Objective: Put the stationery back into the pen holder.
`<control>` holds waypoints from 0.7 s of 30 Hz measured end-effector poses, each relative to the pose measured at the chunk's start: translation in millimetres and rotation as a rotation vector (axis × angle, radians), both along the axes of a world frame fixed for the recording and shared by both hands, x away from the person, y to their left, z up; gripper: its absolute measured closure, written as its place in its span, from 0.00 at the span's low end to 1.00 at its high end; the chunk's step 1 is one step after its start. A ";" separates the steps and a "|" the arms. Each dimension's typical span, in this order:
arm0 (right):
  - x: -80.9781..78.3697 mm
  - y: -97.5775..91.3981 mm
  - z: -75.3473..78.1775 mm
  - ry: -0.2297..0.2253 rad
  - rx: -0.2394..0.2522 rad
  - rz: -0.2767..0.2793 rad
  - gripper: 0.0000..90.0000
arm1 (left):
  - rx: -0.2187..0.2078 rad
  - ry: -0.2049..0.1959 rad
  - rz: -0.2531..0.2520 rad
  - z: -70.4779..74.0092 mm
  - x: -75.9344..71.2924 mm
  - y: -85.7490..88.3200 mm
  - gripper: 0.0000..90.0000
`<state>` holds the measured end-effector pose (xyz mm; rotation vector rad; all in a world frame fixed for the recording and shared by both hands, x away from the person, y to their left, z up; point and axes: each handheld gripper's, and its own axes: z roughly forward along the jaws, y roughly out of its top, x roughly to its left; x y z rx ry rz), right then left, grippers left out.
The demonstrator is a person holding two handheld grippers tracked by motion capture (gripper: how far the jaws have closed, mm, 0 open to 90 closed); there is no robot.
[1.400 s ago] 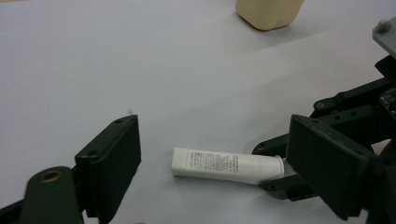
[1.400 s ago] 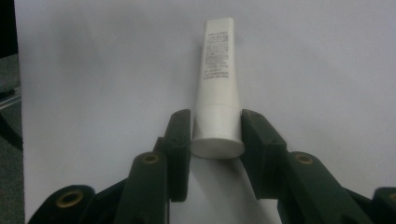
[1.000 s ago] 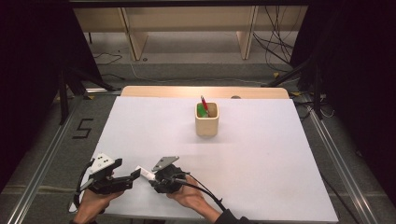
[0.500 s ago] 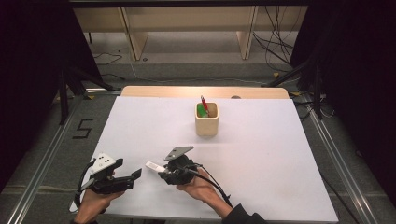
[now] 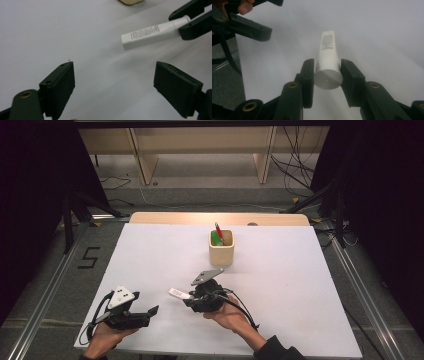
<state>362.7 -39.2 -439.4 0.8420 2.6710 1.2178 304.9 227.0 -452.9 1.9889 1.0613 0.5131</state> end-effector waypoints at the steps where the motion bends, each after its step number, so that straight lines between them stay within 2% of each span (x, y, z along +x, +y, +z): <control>1: -0.6 -3.4 1.8 0.003 0.002 0.001 0.73 | 0.008 0.001 -0.014 -0.2 0.5 -2.9 0.18; 11: -12.7 -35.8 14.7 0.004 -0.004 0.005 0.73 | 0.065 -0.020 -0.164 7.2 5.3 -39.9 0.18; 17: -21.9 -53.3 16.3 0.006 -0.005 0.009 0.73 | 0.141 -0.025 -0.272 8.8 10.9 -66.5 0.18; 21: -27.8 -61.3 17.0 0.011 -0.012 0.023 0.73 | 0.175 -0.024 -0.339 7.3 15.4 -83.5 0.17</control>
